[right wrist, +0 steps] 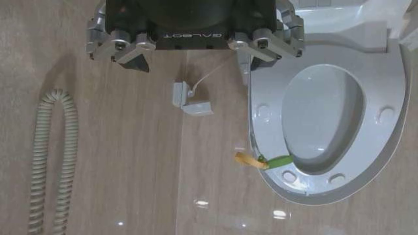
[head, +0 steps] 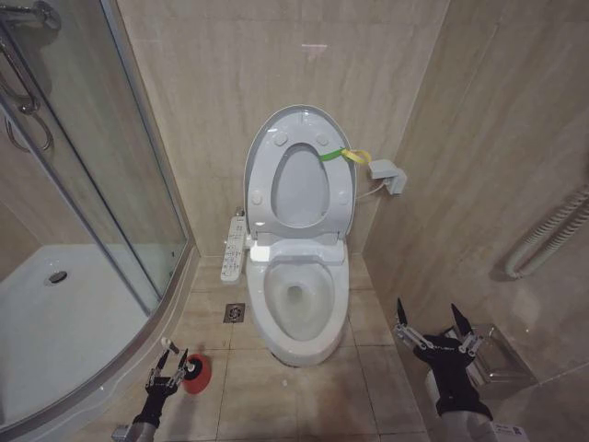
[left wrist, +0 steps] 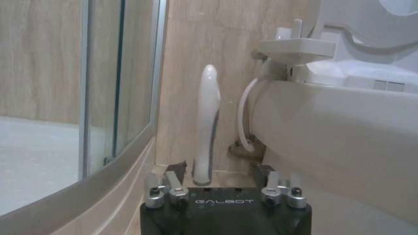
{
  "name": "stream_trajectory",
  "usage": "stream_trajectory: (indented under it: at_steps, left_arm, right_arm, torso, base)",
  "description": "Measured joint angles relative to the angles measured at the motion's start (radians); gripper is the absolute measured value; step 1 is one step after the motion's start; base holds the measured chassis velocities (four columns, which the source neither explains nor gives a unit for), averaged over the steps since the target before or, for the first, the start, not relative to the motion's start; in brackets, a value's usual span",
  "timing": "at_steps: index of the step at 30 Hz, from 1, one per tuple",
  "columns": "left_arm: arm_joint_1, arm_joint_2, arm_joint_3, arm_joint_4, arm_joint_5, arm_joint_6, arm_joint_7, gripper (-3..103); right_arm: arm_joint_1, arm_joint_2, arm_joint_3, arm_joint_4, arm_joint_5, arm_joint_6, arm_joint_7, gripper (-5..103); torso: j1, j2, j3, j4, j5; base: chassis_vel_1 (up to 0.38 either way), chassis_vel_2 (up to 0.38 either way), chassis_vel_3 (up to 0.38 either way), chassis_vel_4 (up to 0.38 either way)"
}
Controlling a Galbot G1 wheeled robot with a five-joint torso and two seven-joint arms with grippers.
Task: Open the toilet lid, clean the toilet bowl with a toilet brush, close the toilet lid, and flush.
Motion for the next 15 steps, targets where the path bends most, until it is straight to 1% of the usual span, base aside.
stream_trajectory:
  at_steps: [1,2,5,7,8,9,10,11,13,14,15]
  left_arm:
    - [0.000,0.000,0.000,0.000,0.000,0.000,0.000,43]
    - [0.004,0.000,-0.002,-0.008,0.000,0.000,-0.004,71]
    - [0.023,0.000,-0.007,-0.040,0.006,0.006,-0.016,71]
    - [0.058,0.000,-0.008,-0.091,0.014,0.026,-0.043,71]
    - [0.072,0.000,-0.007,-0.113,0.016,0.038,-0.055,97]
    - [0.072,0.000,-0.007,-0.113,0.016,0.038,-0.055,97]
    - [0.086,0.000,-0.007,-0.139,0.018,0.052,-0.069,97]
    - [0.118,-0.001,-0.005,-0.201,0.027,0.084,-0.111,97]
    - [0.142,-0.004,-0.005,-0.248,0.047,0.107,-0.144,97]
    - [0.142,-0.004,-0.005,-0.248,0.047,0.107,-0.144,97]
    - [0.160,-0.007,-0.005,-0.281,0.077,0.119,-0.172,97]
  right_arm:
    - [0.000,0.000,0.000,0.000,0.000,0.000,0.000,100]
    - [0.000,0.000,0.000,0.000,0.000,0.000,0.000,100]
    - [0.000,0.000,0.000,0.000,0.000,0.000,0.000,100]
    - [0.000,0.000,0.000,0.000,0.000,0.000,0.000,100]
    - [0.000,0.000,0.000,0.000,0.000,0.000,0.000,100]
    - [0.000,0.000,0.000,0.000,0.000,0.000,0.000,100]
    - [0.000,0.000,0.000,0.000,0.000,0.000,0.000,100]
    - [0.000,0.000,0.000,0.000,0.000,0.000,0.000,100]
    - [0.000,0.000,0.000,0.000,0.000,0.000,0.000,100]
    - [0.000,0.000,0.000,0.000,0.000,0.000,0.000,100]
    - [0.000,0.000,0.000,0.000,0.000,0.000,0.000,100]
  torso:
    - [0.000,0.000,0.000,0.0000,0.0000]
    - [0.000,0.000,0.000,0.0000,0.0003]
    - [0.000,0.000,0.000,-0.0002,0.0001]
    - [0.000,0.000,0.000,-0.0001,0.0002]
    - [0.000,0.000,0.000,0.0000,0.0001]
    - [0.000,0.000,0.000,0.0000,0.0001]
    - [0.000,0.000,0.000,0.0003,0.0002]
    - [0.000,0.000,0.000,0.0001,0.0003]
    - [0.000,0.000,0.000,0.0000,0.0003]
    - [0.000,0.000,0.000,0.0000,0.0003]
    - [0.000,0.000,0.000,0.0000,0.0003]
  base:
    - [0.000,0.000,0.000,0.000]
    - [0.000,0.000,0.000,0.000]
    - [0.000,0.000,0.000,0.000]
    - [0.000,0.000,0.000,0.000]
    - [0.000,0.000,0.000,0.000]
    - [0.000,0.000,0.000,0.000]
    - [0.000,0.000,0.000,0.000]
    - [0.000,0.000,0.000,0.000]
    - [0.000,0.000,0.000,0.000]
    - [0.000,0.000,0.000,0.000]
    - [0.000,0.000,0.000,0.000]
